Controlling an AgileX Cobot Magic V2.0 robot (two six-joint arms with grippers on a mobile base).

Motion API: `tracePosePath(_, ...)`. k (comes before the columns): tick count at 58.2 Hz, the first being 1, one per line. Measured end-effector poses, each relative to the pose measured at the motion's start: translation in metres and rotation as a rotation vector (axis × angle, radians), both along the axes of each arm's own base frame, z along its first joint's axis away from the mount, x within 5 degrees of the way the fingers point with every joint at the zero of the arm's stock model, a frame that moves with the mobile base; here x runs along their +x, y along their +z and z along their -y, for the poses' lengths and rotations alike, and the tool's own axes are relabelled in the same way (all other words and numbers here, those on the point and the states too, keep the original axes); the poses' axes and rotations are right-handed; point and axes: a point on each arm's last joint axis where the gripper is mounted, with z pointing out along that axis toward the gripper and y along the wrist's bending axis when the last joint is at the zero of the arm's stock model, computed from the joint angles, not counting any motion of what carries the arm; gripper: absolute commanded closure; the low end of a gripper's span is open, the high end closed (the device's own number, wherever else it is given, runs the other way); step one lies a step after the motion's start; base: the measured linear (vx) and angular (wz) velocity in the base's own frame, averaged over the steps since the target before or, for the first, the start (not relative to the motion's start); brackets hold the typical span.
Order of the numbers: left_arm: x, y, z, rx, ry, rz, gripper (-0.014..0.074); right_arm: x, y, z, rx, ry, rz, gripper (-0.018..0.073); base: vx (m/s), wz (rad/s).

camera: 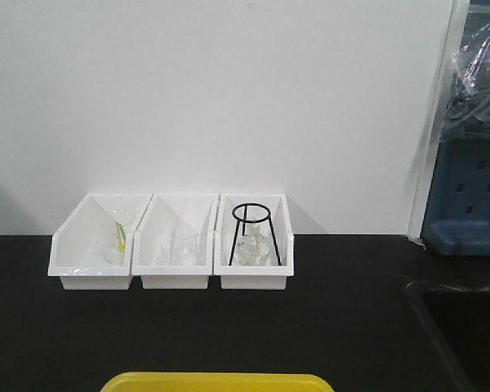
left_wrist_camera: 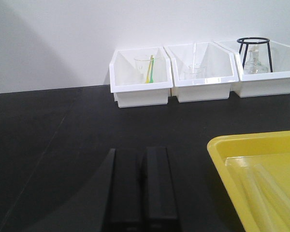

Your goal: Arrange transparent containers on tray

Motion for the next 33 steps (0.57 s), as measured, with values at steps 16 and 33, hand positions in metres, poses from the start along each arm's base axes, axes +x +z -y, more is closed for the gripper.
tracePosePath(16,0.0000,0.0000,0.0000,0.000,0.000,0.000,0.0604,0.0000,-0.0002,0.0000,0.000,0.000,-0.002,0.0571,0.00,0.00)
tracePosePath(33,0.0000,0.0000,0.0000,0.000,0.000,0.000,0.0604,0.0000,-0.0002,0.0000,0.001,0.000,-0.002,0.0571,0.00,0.00)
